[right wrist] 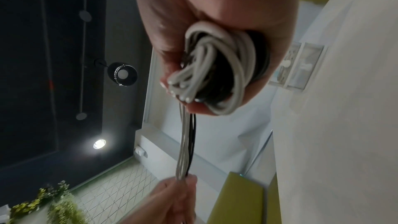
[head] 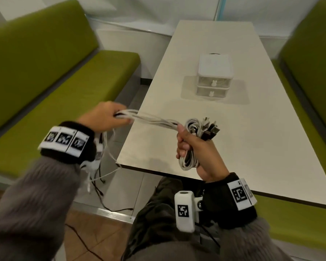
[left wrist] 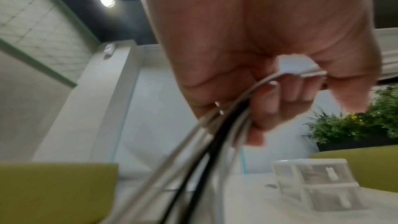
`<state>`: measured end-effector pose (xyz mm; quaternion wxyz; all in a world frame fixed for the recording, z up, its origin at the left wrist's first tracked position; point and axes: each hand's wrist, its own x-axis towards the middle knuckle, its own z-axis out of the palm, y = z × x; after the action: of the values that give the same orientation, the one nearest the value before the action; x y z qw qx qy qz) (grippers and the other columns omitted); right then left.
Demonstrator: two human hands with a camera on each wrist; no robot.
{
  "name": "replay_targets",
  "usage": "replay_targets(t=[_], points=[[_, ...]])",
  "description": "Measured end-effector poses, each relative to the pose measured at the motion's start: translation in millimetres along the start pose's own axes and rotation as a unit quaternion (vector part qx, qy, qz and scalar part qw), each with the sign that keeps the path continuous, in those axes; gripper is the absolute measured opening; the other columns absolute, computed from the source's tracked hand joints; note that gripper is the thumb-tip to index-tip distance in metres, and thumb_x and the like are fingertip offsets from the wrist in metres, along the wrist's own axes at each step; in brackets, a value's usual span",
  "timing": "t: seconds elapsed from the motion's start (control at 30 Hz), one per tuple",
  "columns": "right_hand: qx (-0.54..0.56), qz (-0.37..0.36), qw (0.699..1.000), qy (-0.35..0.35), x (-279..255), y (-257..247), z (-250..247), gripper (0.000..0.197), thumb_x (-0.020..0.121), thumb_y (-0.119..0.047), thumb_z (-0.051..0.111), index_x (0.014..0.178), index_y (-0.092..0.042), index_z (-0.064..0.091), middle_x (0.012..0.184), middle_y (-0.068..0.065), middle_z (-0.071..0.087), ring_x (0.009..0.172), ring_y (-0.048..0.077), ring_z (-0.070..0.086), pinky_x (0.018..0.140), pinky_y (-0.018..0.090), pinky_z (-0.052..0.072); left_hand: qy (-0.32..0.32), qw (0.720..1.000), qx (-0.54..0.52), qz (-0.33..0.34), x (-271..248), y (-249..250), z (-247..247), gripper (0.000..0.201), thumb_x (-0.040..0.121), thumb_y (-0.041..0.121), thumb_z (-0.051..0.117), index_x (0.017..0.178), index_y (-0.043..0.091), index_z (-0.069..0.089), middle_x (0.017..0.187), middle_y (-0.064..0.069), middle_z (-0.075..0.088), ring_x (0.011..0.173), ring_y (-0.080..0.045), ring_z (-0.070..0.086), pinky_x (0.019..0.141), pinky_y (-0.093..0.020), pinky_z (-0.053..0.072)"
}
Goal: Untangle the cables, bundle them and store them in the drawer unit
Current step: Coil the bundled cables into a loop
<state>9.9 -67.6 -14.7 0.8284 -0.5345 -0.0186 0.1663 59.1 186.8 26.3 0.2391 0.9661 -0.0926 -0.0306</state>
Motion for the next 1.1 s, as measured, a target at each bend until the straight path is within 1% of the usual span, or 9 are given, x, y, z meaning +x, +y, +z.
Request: replay_targets(t=[0.1,0.17,0.27,0.4,0.53,0.63,0.7,0.87,1.1], points=[[0.030,-0.015,0.998,0.049,5,-13,-21,0.025,0.082,-0.032,0.061,0.068,-0.013,0.053,0.046,-0.006,0.040,0.041,0.009,0.042,0.051,0.024,0.044,0.038,0.997,0.050,0.039,42,27,10,0.012,0.085,0.018,0.059,0.079,0.008,0.053,0.069,-0.003,0.052,0.068,-0.023,0.051,0.060,-0.030,0.040],[0.040,-0.026,0.995,0.088,7,-21,-41,0.025,0.082,-0.032,0.060,0.068,-0.013,0.050,0.045,-0.007,0.038,0.041,0.009,0.041,0.051,0.023,0.043,-0.003,0.995,0.083,0.049,60,40,32,0.025,0.081,0.026,0.059,0.100,0.012,0.054,0.092,-0.008,0.057,0.093,-0.030,0.054,0.080,-0.039,0.046],[0.045,-0.029,0.990,0.133,8,-27,-68,0.025,0.080,-0.033,0.062,0.069,-0.014,0.050,0.046,-0.007,0.038,0.040,0.008,0.042,0.049,0.022,0.042,-0.082,0.989,0.069,0.103,62,64,73,0.073,0.077,0.045,0.060,0.138,0.016,0.034,0.138,-0.008,0.040,0.129,-0.025,0.034,0.108,-0.035,0.026],[0.056,-0.019,0.987,0.151,15,-24,-81,0.017,0.090,-0.026,0.057,0.078,-0.015,0.054,0.047,-0.007,0.038,0.040,0.007,0.042,0.050,0.021,0.041,-0.003,0.985,0.019,0.169,61,108,120,0.091,0.086,0.042,0.060,0.149,0.017,-0.001,0.158,-0.002,0.002,0.145,-0.018,0.002,0.118,-0.047,0.004],[0.037,-0.008,0.987,0.153,23,-21,-88,0.026,0.087,-0.029,0.061,0.070,-0.012,0.052,0.046,-0.006,0.039,0.041,0.009,0.042,0.052,0.025,0.041,0.066,0.964,0.154,0.209,73,130,136,0.084,0.088,0.038,0.053,0.149,0.019,0.000,0.158,0.003,-0.003,0.145,-0.019,-0.011,0.114,-0.056,-0.007],[0.027,0.002,0.988,0.153,26,-19,-92,0.027,0.087,-0.029,0.062,0.069,-0.011,0.052,0.045,-0.005,0.039,0.041,0.009,0.041,0.051,0.025,0.040,0.038,0.959,0.071,0.270,85,135,144,0.045,0.091,0.029,0.033,0.132,0.016,0.046,0.134,-0.003,0.051,0.135,-0.023,0.035,0.115,-0.052,-0.004],[0.032,0.010,0.987,0.160,28,-20,-95,0.026,0.086,-0.028,0.063,0.068,-0.011,0.052,0.046,-0.006,0.039,0.040,0.009,0.041,0.049,0.024,0.040,0.005,0.969,0.023,0.244,93,126,145,0.031,0.097,0.028,0.033,0.119,0.016,0.052,0.112,-0.001,0.059,0.113,-0.021,0.051,0.117,-0.047,0.003],[0.048,0.010,0.978,0.201,39,-13,-99,0.030,0.091,-0.026,0.061,0.066,-0.013,0.051,0.045,-0.007,0.037,0.040,0.008,0.039,0.048,0.022,0.037,-0.060,0.981,0.087,0.164,100,83,142,0.030,0.099,0.039,0.029,0.108,0.017,0.047,0.082,0.006,0.055,0.090,-0.019,0.057,0.109,-0.035,0.020],[0.067,0.013,0.975,0.210,43,-10,-102,0.031,0.092,-0.026,0.060,0.065,-0.015,0.050,0.045,-0.007,0.037,0.041,0.007,0.039,0.047,0.022,0.037,-0.072,0.982,0.140,0.103,96,30,109,0.022,0.096,0.042,0.035,0.098,0.023,0.046,0.070,0.011,0.042,0.079,-0.017,0.041,0.098,-0.043,0.030]])
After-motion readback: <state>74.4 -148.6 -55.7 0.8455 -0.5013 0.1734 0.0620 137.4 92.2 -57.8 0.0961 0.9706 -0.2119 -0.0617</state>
